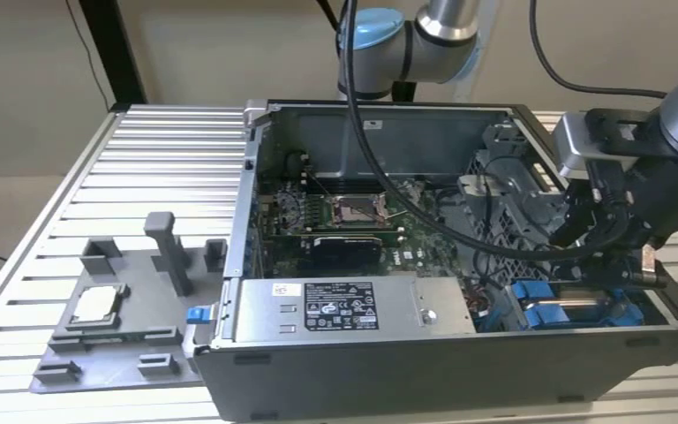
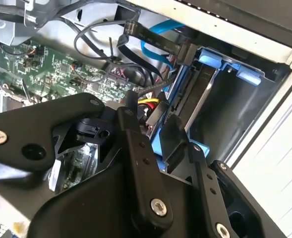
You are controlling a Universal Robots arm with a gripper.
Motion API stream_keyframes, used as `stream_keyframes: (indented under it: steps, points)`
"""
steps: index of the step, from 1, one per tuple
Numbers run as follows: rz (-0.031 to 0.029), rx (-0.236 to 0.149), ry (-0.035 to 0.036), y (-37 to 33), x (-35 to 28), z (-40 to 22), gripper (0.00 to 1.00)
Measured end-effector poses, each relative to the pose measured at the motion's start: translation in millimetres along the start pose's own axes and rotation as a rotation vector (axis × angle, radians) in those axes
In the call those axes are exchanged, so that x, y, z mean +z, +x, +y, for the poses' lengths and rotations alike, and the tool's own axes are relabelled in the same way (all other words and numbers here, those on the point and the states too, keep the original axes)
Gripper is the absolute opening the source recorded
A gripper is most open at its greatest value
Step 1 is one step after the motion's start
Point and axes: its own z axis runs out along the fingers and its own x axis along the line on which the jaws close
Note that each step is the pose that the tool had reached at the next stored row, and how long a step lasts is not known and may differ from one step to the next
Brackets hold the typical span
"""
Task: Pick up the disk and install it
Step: 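Insert the first disk wire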
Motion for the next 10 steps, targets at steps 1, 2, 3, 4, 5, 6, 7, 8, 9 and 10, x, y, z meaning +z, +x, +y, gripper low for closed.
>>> stream_keyframes:
  steps: [1, 2, 3, 4, 5, 6, 7, 8, 9, 10]
  points:
    - [-0.0010, 0.000, -0.0002, 0.0, -0.3, -0.1, 1.00]
    - [-0.0053, 0.000, -0.0010, -0.1, -1.2, 0.0, 1.00]
    - [-0.0110, 0.000, -0.0022, -0.2, -2.7, -0.1, 1.00]
    - [-0.0169, 0.000, -0.0034, 0.0, -4.5, -0.1, 1.00]
    - [-0.0226, 0.000, -0.0045, 0.8, -5.4, -0.3, 1.00]
    - [-0.0248, 0.000, -0.0049, 2.1, -5.7, -0.6, 1.00]
    - [-0.0257, 0.001, -0.0051, 3.7, -6.1, -0.9, 1.00]
    - [-0.0266, 0.001, -0.0053, 6.4, -6.8, -1.5, 1.00]
    - [-0.0279, 0.001, -0.0056, 9.4, -7.4, -2.1, 1.00]
    - [-0.0283, 0.001, -0.0057, 10.9, -7.8, -2.4, 1.00]
